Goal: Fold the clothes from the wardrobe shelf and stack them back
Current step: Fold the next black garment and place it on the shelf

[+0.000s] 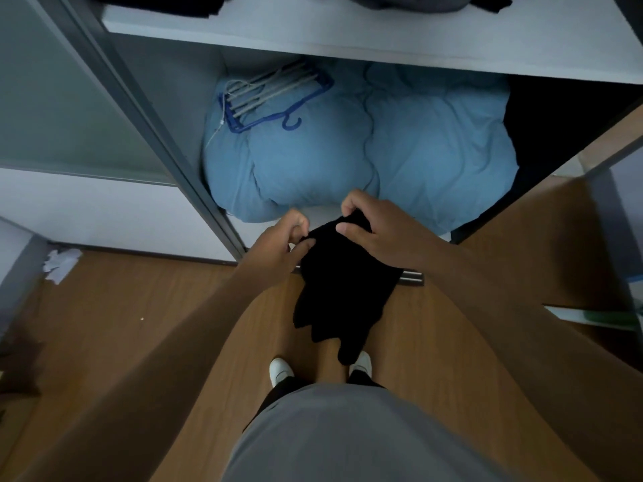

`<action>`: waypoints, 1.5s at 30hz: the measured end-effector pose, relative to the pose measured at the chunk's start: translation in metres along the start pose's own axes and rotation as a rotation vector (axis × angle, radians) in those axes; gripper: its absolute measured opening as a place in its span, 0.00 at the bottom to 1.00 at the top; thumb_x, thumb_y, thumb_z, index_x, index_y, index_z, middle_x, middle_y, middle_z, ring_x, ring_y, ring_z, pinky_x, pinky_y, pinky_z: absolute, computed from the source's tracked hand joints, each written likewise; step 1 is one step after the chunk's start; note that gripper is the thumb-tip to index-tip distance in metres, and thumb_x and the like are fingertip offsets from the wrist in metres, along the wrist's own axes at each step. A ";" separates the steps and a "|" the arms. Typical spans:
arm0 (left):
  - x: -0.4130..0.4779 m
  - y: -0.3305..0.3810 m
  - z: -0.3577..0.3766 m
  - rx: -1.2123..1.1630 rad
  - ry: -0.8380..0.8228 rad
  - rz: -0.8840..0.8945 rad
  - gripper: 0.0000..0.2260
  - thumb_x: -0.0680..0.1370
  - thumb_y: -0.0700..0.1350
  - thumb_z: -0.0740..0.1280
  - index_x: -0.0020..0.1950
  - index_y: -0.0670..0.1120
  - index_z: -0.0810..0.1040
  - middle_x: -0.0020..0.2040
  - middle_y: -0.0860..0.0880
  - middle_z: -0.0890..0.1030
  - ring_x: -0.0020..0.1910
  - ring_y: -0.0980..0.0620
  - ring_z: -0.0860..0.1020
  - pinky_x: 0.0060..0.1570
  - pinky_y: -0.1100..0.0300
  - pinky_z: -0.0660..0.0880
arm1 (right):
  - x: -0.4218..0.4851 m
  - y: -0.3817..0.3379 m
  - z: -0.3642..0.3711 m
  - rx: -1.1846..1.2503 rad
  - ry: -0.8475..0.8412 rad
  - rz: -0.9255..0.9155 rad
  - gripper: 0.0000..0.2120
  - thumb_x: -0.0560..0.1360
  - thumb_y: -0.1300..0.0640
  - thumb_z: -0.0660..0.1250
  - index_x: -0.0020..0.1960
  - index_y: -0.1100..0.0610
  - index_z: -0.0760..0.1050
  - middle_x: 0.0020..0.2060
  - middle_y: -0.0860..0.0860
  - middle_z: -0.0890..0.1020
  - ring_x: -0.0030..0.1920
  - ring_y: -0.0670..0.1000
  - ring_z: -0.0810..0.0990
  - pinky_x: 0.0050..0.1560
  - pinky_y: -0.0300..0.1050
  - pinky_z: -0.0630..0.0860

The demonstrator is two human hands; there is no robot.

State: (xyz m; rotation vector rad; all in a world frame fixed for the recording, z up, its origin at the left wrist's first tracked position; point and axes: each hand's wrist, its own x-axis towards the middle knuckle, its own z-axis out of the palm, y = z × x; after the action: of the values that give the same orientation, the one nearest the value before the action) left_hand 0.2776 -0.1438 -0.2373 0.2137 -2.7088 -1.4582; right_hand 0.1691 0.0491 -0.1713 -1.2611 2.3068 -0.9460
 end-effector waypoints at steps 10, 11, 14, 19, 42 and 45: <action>0.003 0.007 -0.001 0.285 0.075 0.329 0.16 0.76 0.28 0.62 0.53 0.43 0.85 0.46 0.46 0.83 0.43 0.45 0.81 0.42 0.48 0.77 | 0.007 -0.004 -0.021 -0.329 -0.295 -0.017 0.15 0.80 0.56 0.66 0.66 0.47 0.78 0.53 0.50 0.85 0.37 0.30 0.70 0.41 0.27 0.63; 0.003 0.008 -0.001 0.296 0.097 0.328 0.15 0.76 0.28 0.63 0.52 0.43 0.85 0.46 0.45 0.83 0.43 0.44 0.81 0.42 0.47 0.77 | 0.009 -0.006 -0.021 -0.376 -0.291 -0.006 0.16 0.80 0.54 0.66 0.67 0.47 0.77 0.54 0.51 0.84 0.39 0.33 0.70 0.41 0.30 0.61; 0.005 0.010 -0.005 0.305 0.162 0.332 0.13 0.77 0.29 0.62 0.51 0.41 0.83 0.47 0.44 0.84 0.44 0.43 0.82 0.44 0.46 0.77 | 0.015 -0.012 -0.021 -0.465 -0.260 0.007 0.19 0.81 0.51 0.65 0.71 0.46 0.73 0.58 0.53 0.83 0.53 0.51 0.79 0.49 0.41 0.66; 0.007 0.015 -0.010 0.369 0.279 0.334 0.12 0.75 0.29 0.63 0.49 0.41 0.82 0.45 0.46 0.84 0.41 0.44 0.81 0.46 0.49 0.74 | 0.028 -0.022 -0.026 -0.599 -0.233 0.082 0.17 0.80 0.45 0.63 0.66 0.49 0.76 0.60 0.54 0.81 0.59 0.56 0.77 0.55 0.49 0.69; 0.009 0.017 0.003 0.025 0.109 0.130 0.14 0.72 0.41 0.65 0.28 0.42 0.66 0.29 0.43 0.70 0.28 0.46 0.70 0.31 0.49 0.67 | 0.042 -0.055 -0.019 -0.301 0.278 0.187 0.22 0.72 0.50 0.68 0.25 0.56 0.64 0.22 0.52 0.69 0.28 0.54 0.70 0.35 0.56 0.72; 0.008 -0.001 0.012 0.090 0.042 -0.007 0.13 0.68 0.44 0.62 0.30 0.36 0.68 0.32 0.38 0.73 0.32 0.38 0.73 0.34 0.48 0.69 | 0.040 -0.054 -0.018 -0.209 0.325 0.200 0.16 0.73 0.51 0.68 0.33 0.62 0.78 0.31 0.54 0.82 0.35 0.54 0.79 0.41 0.55 0.77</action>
State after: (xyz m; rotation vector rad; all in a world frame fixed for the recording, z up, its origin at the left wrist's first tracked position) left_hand 0.2681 -0.1360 -0.2452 0.2546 -2.7458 -1.3188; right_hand 0.1697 0.0019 -0.1203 -0.9819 2.7857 -0.9153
